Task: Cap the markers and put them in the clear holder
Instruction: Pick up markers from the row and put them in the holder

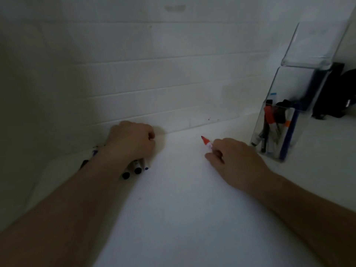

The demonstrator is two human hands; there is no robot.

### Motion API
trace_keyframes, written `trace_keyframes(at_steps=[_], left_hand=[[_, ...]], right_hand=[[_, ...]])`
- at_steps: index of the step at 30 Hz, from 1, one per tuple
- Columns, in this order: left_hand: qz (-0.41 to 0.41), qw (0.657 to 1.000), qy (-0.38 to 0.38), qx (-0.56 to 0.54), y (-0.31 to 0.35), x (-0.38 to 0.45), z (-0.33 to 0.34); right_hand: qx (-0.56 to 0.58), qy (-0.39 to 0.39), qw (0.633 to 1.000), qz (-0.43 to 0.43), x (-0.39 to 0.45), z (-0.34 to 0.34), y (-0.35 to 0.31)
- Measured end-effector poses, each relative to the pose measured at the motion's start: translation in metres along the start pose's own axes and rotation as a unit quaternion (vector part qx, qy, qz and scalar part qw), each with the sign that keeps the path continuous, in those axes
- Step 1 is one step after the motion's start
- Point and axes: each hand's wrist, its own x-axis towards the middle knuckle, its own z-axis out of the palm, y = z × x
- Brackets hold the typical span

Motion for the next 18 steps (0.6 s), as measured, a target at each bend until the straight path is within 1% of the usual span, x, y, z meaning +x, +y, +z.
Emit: trace_keyframes(at_steps=[2, 3, 4, 5, 7, 9, 11, 12, 13, 18], left_hand=[[0.006, 1.0, 0.011, 0.018, 0.005, 0.0, 0.003], [0.009, 1.0, 0.024, 0.009, 0.007, 0.0, 0.005], [0.01, 0.999, 0.042, -0.023, 0.009, 0.0, 0.006], [0.011, 0.995, 0.06, -0.076, 0.013, -0.001, 0.005], [0.025, 0.976, 0.085, -0.2, 0.025, -0.004, 0.002], [0.043, 0.95, 0.084, -0.299, 0.041, -0.014, 0.002], [0.051, 0.92, 0.074, -0.381, 0.054, -0.024, 0.006], [0.055, 0.914, 0.075, -0.395, 0.057, -0.027, 0.008], [0.061, 0.916, 0.074, -0.389, 0.059, -0.028, 0.011], [0.106, 0.956, 0.052, -0.27, 0.061, -0.025, 0.017]], right_hand=[[0.028, 0.011, 0.999, 0.016, -0.001, 0.001, 0.002], [0.04, 0.008, 0.999, 0.027, -0.001, 0.0, 0.002], [0.054, 0.011, 0.998, 0.038, -0.001, 0.0, 0.001], [0.077, 0.021, 0.996, 0.047, -0.001, 0.001, 0.001], [0.124, 0.05, 0.99, 0.055, -0.001, 0.001, 0.001], [0.145, 0.085, 0.985, 0.05, -0.003, 0.001, 0.003], [0.142, 0.105, 0.983, 0.049, -0.003, -0.001, 0.006], [0.13, 0.111, 0.984, 0.046, -0.002, -0.001, 0.008], [0.118, 0.113, 0.986, 0.042, -0.002, -0.002, 0.009], [0.128, 0.098, 0.986, 0.035, -0.003, 0.001, 0.014]])
